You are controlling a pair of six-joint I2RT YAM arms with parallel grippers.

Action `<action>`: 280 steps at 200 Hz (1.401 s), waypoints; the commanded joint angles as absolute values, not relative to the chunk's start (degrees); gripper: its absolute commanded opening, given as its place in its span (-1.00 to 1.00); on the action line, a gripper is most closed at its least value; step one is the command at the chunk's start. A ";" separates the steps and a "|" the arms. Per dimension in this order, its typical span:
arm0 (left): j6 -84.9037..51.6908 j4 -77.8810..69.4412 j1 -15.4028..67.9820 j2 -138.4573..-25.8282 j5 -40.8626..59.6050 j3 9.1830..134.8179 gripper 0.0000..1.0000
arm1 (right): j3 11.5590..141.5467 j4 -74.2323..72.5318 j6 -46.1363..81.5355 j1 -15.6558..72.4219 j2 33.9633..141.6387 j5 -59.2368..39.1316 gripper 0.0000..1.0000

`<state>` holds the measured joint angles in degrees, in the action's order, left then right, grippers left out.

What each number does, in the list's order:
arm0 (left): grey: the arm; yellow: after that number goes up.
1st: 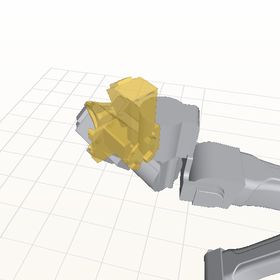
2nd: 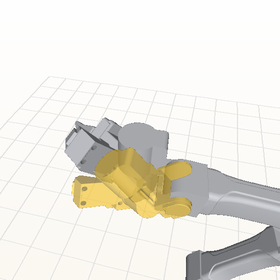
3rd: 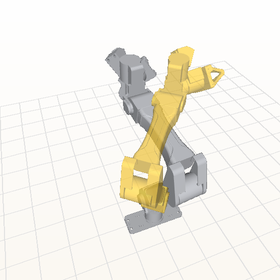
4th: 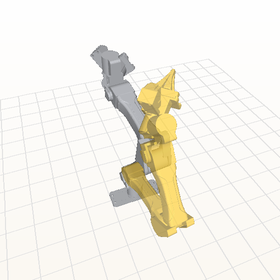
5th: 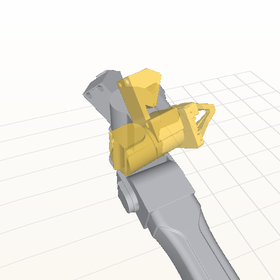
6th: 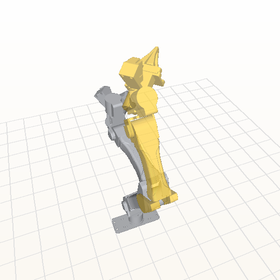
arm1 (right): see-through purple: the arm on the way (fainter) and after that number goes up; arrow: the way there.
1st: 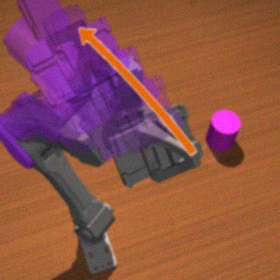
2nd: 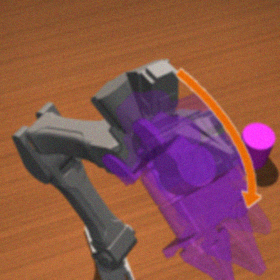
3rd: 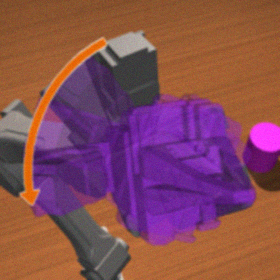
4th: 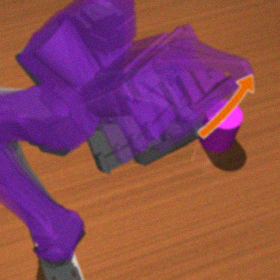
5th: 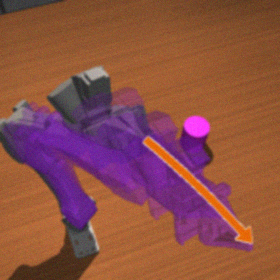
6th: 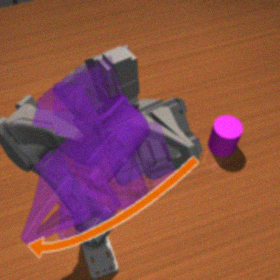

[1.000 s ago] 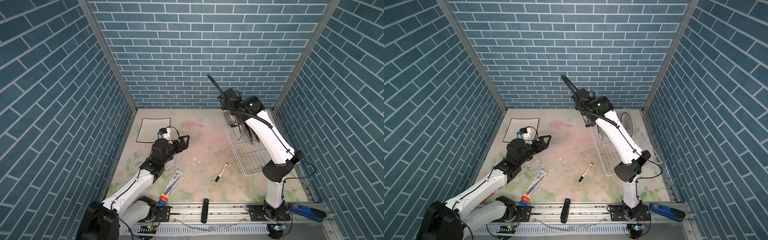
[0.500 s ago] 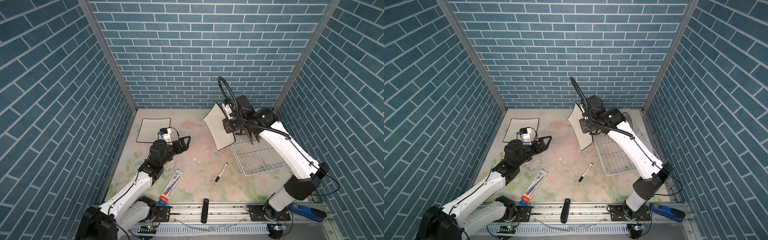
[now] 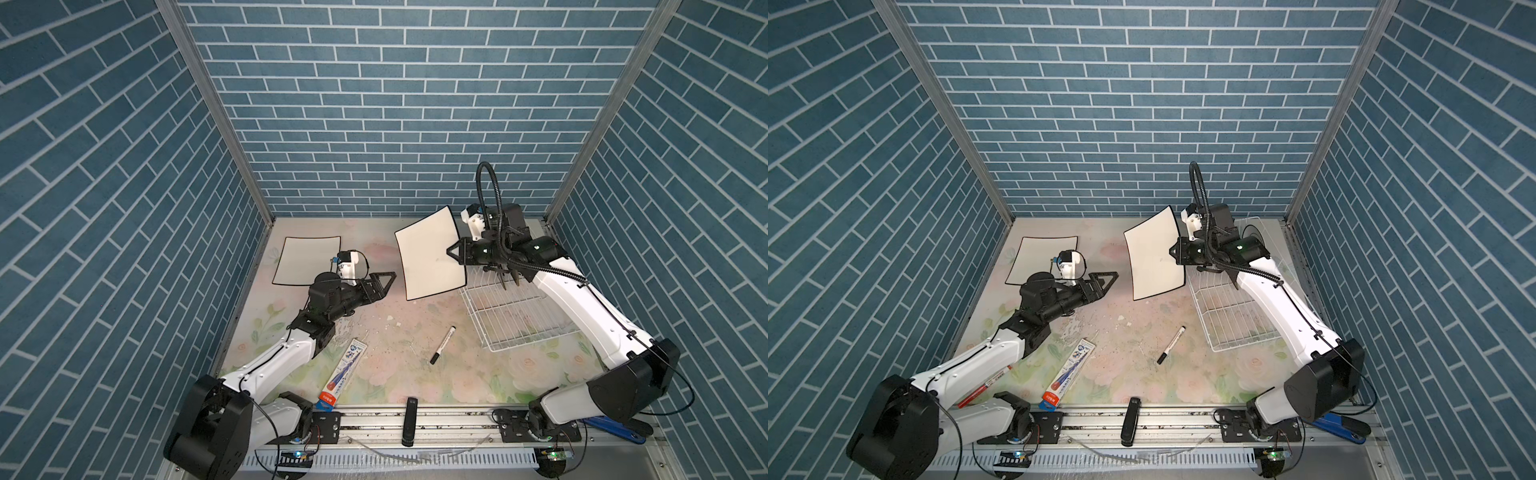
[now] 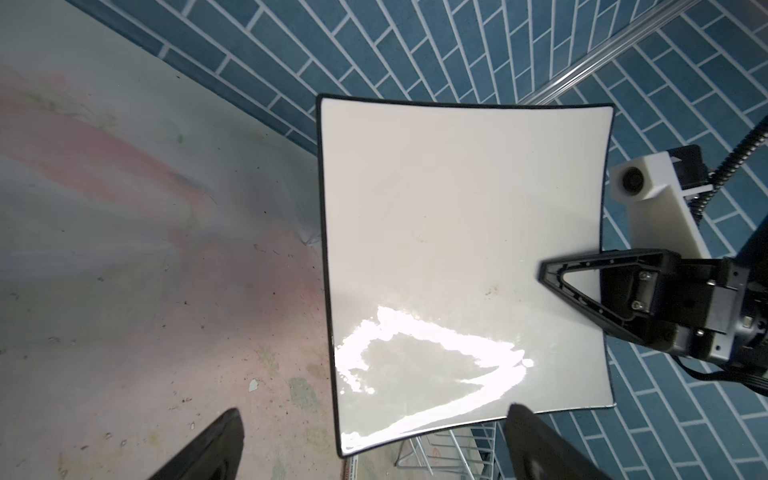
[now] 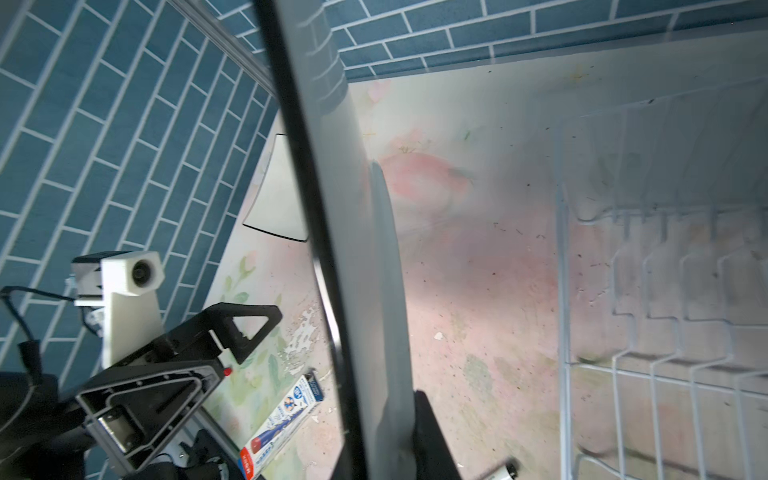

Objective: Unload the plates from the dish rack
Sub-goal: 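Swing the plate toward the left gripper while the left gripper reaches to grasp it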

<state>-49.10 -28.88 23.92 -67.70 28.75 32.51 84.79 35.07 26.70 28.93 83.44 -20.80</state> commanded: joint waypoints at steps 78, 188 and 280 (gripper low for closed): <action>-51.28 -41.84 23.86 -78.20 40.68 36.39 0.96 | 77.86 19.28 33.31 23.52 76.67 -44.12 -1.00; -58.12 -50.71 23.64 -84.64 48.66 39.81 0.65 | 68.48 8.94 33.69 20.28 75.05 -55.73 -1.00; -65.82 -59.98 23.14 -88.20 49.75 39.81 -0.12 | 66.93 7.90 34.19 18.60 75.50 -57.47 -1.00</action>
